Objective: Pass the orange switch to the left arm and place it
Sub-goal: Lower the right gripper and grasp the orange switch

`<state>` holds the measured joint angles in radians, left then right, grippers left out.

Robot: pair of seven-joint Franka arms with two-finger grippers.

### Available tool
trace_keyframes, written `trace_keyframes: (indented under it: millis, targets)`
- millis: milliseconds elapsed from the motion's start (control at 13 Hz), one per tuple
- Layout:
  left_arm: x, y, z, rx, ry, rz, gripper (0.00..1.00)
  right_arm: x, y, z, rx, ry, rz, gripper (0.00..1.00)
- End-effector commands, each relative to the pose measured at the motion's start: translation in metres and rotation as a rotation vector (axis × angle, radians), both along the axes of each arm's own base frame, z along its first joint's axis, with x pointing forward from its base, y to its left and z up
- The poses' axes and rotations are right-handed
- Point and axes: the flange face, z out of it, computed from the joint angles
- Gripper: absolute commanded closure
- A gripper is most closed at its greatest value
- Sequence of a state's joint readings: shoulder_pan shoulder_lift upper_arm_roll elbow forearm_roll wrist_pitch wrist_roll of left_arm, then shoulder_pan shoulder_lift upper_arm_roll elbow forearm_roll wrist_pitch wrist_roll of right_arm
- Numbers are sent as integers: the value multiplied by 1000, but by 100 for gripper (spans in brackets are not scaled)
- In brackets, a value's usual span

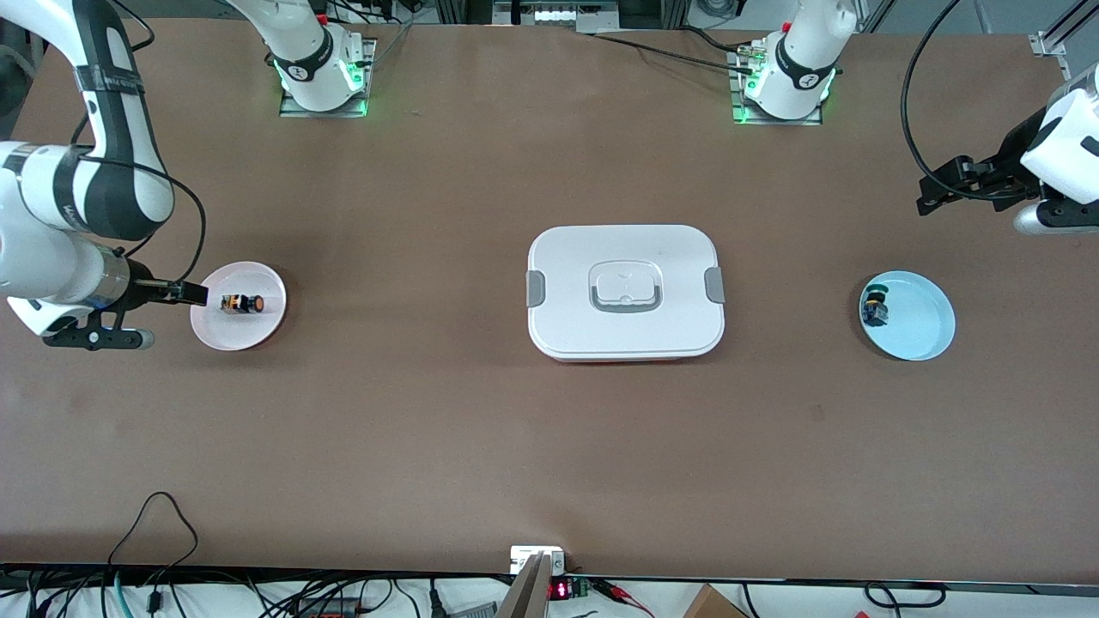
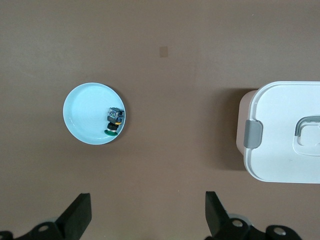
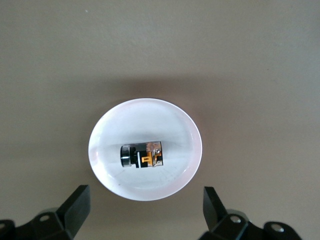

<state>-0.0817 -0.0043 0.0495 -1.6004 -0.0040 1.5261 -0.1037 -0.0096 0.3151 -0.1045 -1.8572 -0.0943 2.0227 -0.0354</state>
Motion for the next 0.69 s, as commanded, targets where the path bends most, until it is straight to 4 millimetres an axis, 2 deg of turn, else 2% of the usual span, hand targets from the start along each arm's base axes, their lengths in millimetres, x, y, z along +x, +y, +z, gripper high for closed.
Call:
trace_keyframes:
  millis: [0, 613]
  targets:
    - [-1, 2, 7, 27, 0, -6, 0, -5, 4, -15, 2, -16, -6, 0]
    - [-1, 3, 7, 25, 0, -7, 0, -5, 9, -89, 7, 7, 22, 0]
